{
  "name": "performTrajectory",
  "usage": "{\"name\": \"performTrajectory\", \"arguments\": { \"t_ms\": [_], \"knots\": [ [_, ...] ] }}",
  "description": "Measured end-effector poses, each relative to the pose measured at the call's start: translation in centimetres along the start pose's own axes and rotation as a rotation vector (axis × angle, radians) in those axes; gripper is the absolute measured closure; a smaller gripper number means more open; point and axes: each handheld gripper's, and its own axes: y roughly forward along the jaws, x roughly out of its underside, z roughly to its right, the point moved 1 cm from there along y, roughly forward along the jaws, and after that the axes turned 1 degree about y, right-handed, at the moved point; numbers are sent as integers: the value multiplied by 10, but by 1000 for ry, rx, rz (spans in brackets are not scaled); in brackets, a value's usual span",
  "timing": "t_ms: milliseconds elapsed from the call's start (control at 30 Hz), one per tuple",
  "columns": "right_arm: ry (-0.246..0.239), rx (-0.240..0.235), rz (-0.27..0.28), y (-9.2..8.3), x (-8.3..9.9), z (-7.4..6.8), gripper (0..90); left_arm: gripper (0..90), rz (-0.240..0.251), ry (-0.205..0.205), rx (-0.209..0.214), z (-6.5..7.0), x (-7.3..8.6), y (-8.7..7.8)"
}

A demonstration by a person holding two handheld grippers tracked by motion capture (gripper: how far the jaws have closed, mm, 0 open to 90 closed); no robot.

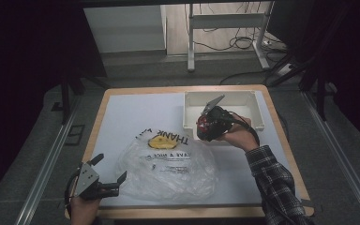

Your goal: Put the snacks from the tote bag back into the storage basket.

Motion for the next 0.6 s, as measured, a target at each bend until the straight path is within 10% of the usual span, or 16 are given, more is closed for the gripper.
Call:
{"name": "performTrajectory", "arguments": {
  "t_ms": [600],
  "knots": [
    [7,10,-5,9,0,15,257,0,-1,0,0,0,0,0]
  ]
}}
